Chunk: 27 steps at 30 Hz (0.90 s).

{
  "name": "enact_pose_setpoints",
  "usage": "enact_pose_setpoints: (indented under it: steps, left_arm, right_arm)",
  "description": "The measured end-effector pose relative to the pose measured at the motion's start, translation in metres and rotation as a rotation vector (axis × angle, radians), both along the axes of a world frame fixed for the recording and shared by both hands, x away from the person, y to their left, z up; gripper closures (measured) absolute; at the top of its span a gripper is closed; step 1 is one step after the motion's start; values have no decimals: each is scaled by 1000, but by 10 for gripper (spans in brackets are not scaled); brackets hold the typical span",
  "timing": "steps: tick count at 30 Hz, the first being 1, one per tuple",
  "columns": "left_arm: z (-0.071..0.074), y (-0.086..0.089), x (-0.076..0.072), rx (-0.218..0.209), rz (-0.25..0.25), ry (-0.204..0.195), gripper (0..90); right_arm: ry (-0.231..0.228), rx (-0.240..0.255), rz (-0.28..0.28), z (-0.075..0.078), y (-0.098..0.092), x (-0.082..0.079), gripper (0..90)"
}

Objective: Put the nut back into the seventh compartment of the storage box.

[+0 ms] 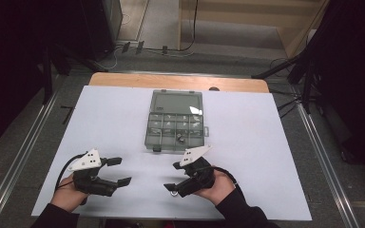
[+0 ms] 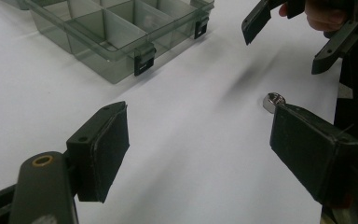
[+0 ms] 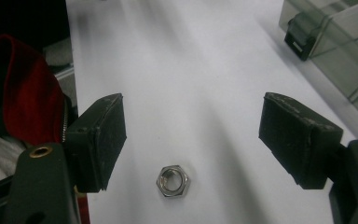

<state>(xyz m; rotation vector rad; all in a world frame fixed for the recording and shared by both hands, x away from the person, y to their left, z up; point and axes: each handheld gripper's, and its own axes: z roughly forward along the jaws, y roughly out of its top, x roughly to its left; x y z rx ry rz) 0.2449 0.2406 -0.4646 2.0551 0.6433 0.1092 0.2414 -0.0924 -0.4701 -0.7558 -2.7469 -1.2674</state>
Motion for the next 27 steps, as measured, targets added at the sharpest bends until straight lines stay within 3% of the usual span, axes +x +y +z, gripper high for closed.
enact_pose_setpoints:
  steps: [8,15,24,27]
  left_arm:
    - [-2,1,0,2,2,2,198]
    - [-1,0,1,-1,6,4,198]
    - [-1,0,1,0,5,5,198]
    - [-1,0,1,0,1,3,198]
  right_arm:
    - [5,-44,36,-3,7,-2,231]
    - [31,-136,62,-9,17,-5,275]
    - [51,-272,93,-11,19,-8,472]
    - [54,-292,111,-12,20,-8,505]
